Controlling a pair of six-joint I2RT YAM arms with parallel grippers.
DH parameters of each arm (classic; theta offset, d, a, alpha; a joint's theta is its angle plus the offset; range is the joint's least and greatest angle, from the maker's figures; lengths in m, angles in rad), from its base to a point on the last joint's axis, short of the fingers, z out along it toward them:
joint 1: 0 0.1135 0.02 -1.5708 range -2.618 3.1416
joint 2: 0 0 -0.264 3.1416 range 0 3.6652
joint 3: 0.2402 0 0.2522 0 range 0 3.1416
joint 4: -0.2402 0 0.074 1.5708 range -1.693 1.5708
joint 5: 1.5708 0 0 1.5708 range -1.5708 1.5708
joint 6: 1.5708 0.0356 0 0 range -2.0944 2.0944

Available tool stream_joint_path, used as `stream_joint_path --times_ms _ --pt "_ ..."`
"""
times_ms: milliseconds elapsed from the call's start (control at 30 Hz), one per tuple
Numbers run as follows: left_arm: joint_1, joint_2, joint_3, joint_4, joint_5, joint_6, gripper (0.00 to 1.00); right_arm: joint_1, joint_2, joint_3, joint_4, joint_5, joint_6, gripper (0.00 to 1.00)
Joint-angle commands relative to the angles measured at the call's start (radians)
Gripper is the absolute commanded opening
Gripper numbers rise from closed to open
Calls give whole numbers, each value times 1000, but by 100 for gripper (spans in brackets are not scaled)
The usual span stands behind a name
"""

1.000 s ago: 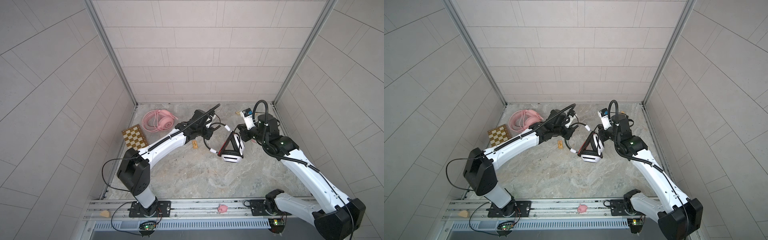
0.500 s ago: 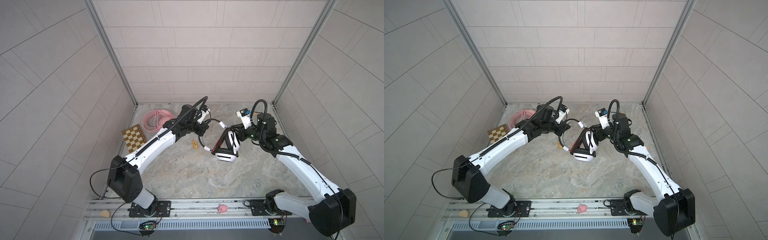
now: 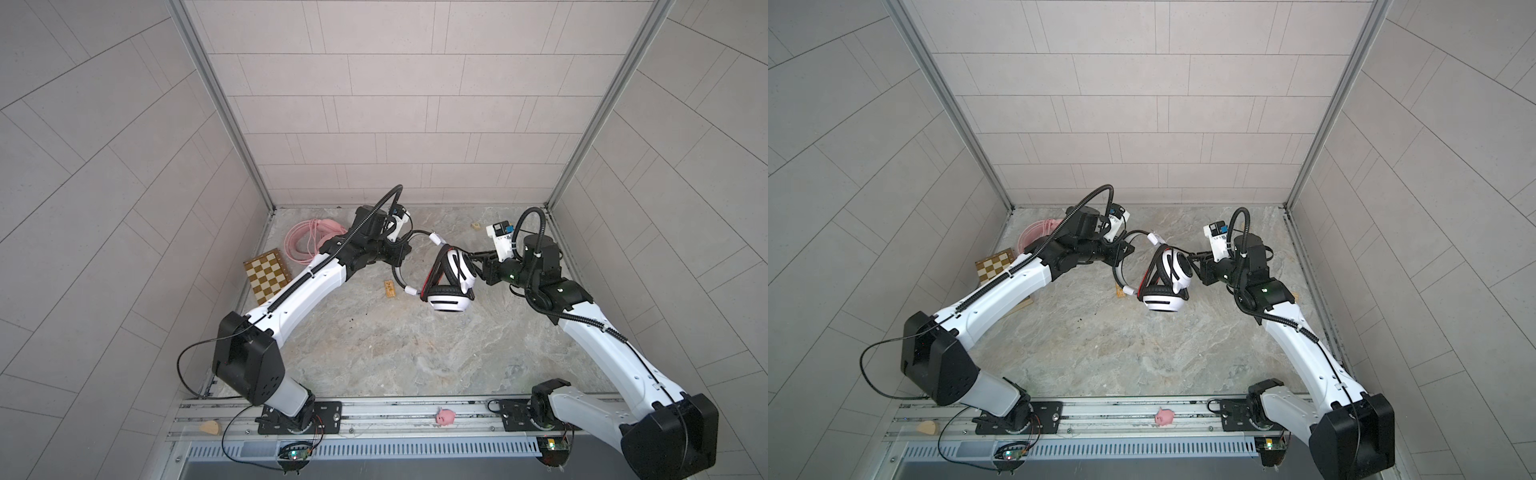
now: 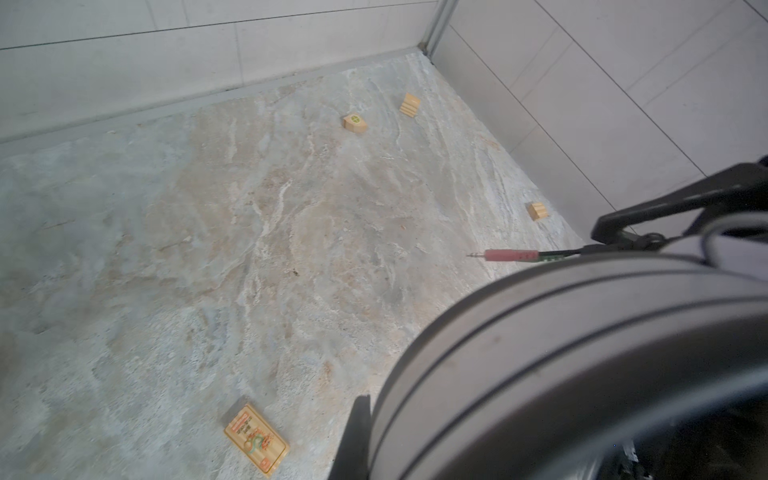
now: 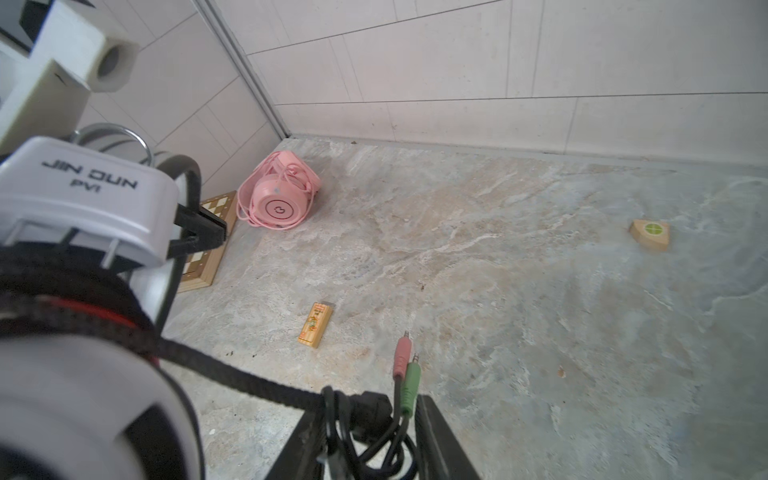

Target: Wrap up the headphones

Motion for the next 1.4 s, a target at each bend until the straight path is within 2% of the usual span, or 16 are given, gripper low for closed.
stream_joint_path --times_ms 0,233,600,733,933,1200,1367 --pt "10 -4 54 -9 -81 -91 0 -12 -31 -41 -2 123 27 37" --pt "11 130 134 -86 -145 -172 0 -15 -54 -128 -35 259 53 39" --pt "6 316 282 -140 -133 -195 0 -24 -17 -178 -4 244 49 40" --pt "-16 358 324 -180 -138 -194 0 -29 -31 -206 -1 302 60 40" --pt "-42 440 377 -174 -141 -198 0 -39 -59 -235 13 316 80 40" --pt "-45 609 559 -211 -147 -191 0 -44 -103 -243 3 315 91 40" --pt "-44 729 723 -263 -178 -158 0 -45 -135 -274 -21 319 91 40"
